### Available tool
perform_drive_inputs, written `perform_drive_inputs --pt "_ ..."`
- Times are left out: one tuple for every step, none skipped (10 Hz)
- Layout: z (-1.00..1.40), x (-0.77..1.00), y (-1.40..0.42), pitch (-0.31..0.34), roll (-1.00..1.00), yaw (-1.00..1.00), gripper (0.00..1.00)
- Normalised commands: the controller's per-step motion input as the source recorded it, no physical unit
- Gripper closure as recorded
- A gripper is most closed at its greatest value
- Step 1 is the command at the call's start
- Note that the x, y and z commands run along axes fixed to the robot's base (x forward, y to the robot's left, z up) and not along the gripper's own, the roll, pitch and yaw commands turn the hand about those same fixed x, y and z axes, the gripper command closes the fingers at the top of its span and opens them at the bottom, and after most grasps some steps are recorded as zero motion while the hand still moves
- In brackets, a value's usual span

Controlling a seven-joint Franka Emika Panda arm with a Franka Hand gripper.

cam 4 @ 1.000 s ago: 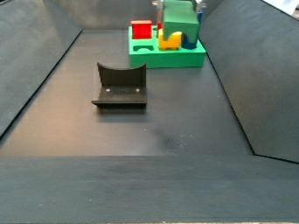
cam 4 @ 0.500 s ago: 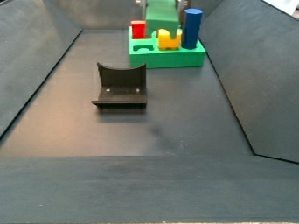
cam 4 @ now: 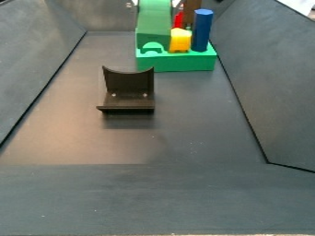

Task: Pick up the arch object. Move up. Place the arch object on the fixture. Regrasp the arch object. Rotate the arch object. Move to above the board. Insert the arch object.
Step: Place the arch object on the fixture.

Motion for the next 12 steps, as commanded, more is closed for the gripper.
perform_drive_inputs --pt "-0.02 0.87 0.09 0.088 -1.0 -0.09 1.0" --pt "-0.02 0.82 0.07 0.093 -1.0 -0.1 1.0" --pt "-0.02 0.67 0.06 0.1 -0.95 -0.12 1.0" --pt "-0.02 0.61 0.05 0.091 -0.84 -0.12 1.0" --pt "-0.02 0.47 0.05 0.067 -0.55 -0.11 1.0" --pt "-0.02 0.42 0.05 0.061 -0.44 -0.11 1.0" --pt "-0.01 0.3 0.04 0.051 -0.25 -0.1 1.0" --pt "-0.01 0.21 0.03 0.038 -0.19 -0.1 1.0" --pt "-1.0 0.13 0.13 0.173 -1.0 -0.04 1.0" --pt "-1.0 0.13 0.14 0.158 -1.0 -0.04 1.0" --pt "-1.0 0.14 0.14 0.165 -0.87 -0.1 1.0" --pt "-1.0 0.15 0.14 0.172 -0.7 -0.12 1.0"
